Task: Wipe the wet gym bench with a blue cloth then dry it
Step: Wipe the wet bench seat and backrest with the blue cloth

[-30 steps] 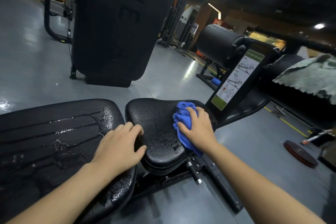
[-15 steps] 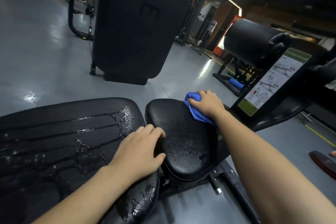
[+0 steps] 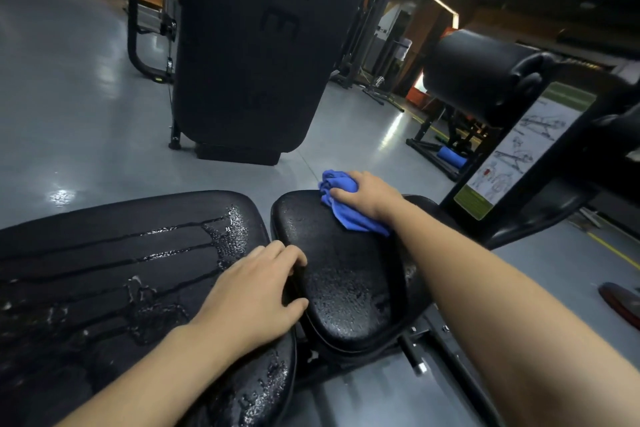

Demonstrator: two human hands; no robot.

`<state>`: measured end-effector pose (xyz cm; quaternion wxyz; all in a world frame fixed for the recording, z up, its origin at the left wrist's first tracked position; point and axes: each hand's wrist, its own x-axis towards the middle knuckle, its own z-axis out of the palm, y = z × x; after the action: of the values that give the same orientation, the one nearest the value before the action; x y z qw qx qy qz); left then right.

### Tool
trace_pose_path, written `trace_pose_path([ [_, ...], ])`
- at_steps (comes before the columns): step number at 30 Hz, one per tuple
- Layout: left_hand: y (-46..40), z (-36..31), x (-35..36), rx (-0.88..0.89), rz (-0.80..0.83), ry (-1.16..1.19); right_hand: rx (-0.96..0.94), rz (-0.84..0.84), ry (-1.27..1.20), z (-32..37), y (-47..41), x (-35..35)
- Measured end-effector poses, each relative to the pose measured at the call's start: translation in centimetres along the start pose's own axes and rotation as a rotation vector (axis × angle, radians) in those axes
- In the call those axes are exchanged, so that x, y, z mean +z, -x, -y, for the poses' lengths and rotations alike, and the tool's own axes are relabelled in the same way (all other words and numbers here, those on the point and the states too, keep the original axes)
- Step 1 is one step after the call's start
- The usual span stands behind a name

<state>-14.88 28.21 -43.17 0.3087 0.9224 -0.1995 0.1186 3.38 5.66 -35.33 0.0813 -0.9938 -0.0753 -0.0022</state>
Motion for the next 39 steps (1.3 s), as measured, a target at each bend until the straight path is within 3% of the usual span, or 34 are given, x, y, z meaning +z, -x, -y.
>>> trace_pose_path([
  [12, 0.0, 0.0, -0.4, -0.013, 0.036, 0.006, 0.168, -0.259, 0.153, -7.3, 4.9, -2.6],
  [23, 0.7, -0.3, -0.6, 0.007, 0.061, 0.001, 0.141, -0.515, -0.073, -4.7, 16.7, 2.3],
  [29, 1.4, -0.5, -1.3, -0.006, 0.091, 0.018, 0.046, -0.463, -0.200, 0.4, 22.3, 6.2],
  [35, 1.9, -0.2, -1.7, -0.022, 0.125, 0.033, -0.203, -0.467, 0.093, 5.3, 23.6, 8.5],
  [39, 2.2, 0.0, -1.9, -0.070, 0.105, 0.077, -0.319, -0.365, 0.199, 6.3, 21.6, 7.6],
])
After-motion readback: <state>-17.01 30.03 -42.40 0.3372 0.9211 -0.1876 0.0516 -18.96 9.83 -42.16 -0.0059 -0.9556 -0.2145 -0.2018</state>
